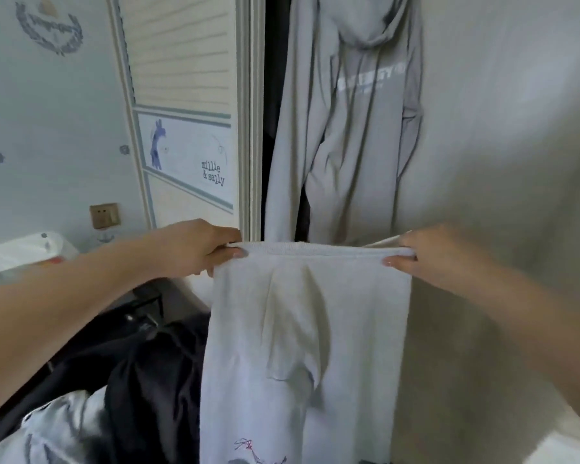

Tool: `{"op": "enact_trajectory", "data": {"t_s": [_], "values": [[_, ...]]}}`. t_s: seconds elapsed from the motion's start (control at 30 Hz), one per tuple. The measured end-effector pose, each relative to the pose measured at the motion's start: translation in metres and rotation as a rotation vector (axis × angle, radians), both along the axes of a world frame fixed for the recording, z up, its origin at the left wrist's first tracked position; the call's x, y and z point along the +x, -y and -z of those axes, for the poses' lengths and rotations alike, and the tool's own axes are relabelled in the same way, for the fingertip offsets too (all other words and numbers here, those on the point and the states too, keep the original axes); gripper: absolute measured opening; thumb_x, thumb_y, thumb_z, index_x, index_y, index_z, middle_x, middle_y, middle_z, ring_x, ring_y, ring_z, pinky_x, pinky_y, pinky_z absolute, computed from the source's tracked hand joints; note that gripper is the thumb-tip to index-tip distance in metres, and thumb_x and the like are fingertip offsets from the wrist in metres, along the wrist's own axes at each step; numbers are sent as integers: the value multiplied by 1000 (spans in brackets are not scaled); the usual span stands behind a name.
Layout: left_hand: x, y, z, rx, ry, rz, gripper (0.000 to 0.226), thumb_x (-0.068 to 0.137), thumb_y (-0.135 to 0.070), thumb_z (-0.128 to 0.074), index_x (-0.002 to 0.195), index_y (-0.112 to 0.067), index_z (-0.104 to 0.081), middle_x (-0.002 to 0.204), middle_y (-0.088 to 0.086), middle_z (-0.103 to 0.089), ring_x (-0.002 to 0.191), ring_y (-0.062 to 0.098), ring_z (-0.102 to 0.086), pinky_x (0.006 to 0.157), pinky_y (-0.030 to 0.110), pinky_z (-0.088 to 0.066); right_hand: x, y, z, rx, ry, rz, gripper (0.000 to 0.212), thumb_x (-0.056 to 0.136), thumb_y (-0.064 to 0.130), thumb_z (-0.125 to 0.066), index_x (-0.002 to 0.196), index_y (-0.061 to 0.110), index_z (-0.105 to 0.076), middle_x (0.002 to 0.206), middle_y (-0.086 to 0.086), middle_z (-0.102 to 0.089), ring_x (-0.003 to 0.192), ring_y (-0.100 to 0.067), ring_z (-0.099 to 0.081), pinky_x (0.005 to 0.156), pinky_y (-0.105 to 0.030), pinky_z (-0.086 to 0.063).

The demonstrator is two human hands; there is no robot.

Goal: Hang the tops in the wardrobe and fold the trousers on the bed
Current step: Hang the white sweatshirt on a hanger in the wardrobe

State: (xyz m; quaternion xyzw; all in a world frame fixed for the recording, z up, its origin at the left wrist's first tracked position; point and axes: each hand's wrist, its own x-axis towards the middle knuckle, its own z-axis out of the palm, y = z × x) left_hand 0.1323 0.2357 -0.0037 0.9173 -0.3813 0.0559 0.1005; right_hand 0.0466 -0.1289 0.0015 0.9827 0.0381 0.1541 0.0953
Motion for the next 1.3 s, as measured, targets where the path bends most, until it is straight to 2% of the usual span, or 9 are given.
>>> {"op": "enact_trajectory", "data": {"t_s": [0.13,0.2,0.33,0.57,0.73,0.87,1.0,1.2,1.3], "values": [[69,42,-24,-233,-42,16,25,93,-44,-51,77,-26,-54,60,-5,-66,53,4,-63,50,19,-53,15,13,-48,0,60,86,14,89,55,-49,99,58,-59,88,8,-66,79,-16,-60,55,-27,-36],[92,64,-30,-475,-162,8,24,90,-37,-61,82,-15,-63,63,-1,-66,55,8,-66,50,20,-55,22,21,-66,-31,98,133,24,90,56,-48,111,65,-51,88,14,-66,76,-13,-58,49,-22,-29],[131,115,-49,-862,-369,68,26,90,-27,-65,86,-1,-68,70,6,-65,59,10,-67,58,21,-57,46,52,-105,-102,164,361,34,87,63,-45,113,49,-61,92,6,-67,86,-17,-62,58,-25,-38],[164,196,-98,-1259,-580,235,34,96,-25,-56,64,-17,-64,56,-3,-58,54,8,-57,58,21,-54,78,105,-169,-135,219,503,43,87,64,-44,69,26,-51,72,7,-52,74,-18,-53,56,-26,-35],[183,249,-136,-1481,-835,317,25,99,-25,-51,92,-5,-65,75,5,-73,63,12,-69,58,23,-56,94,130,-203,-125,284,575,42,88,62,-43,67,25,-45,72,7,-48,76,-19,-52,63,-27,-38],[189,285,-164,-1664,-927,357,24,100,-25,-48,87,-8,-60,60,-1,-68,50,7,-63,51,21,-54,106,141,-219,-141,313,594,40,88,61,-43,68,27,-47,73,10,-49,73,-15,-51,59,-26,-36],[196,313,-195,-1763,-972,439,25,100,-27,-47,86,-9,-58,68,4,-66,57,12,-64,61,27,-60,110,149,-237,-230,289,618,41,88,63,-41,72,26,-51,73,10,-48,71,-15,-51,52,-24,-31],[199,345,-252,-1813,-978,703,28,102,-25,-42,82,-12,-55,49,-5,-61,43,4,-59,46,17,-51,108,142,-265,-336,265,626,44,88,64,-39,71,24,-47,70,7,-43,73,-21,-48,54,-28,-31],[199,359,-280,-1799,-955,758,28,101,-26,-44,80,-12,-55,50,-5,-60,43,4,-58,46,17,-51,102,125,-287,-473,394,580,50,88,69,-32,89,24,-55,88,3,-54,82,-22,-54,59,-30,-33]]}}
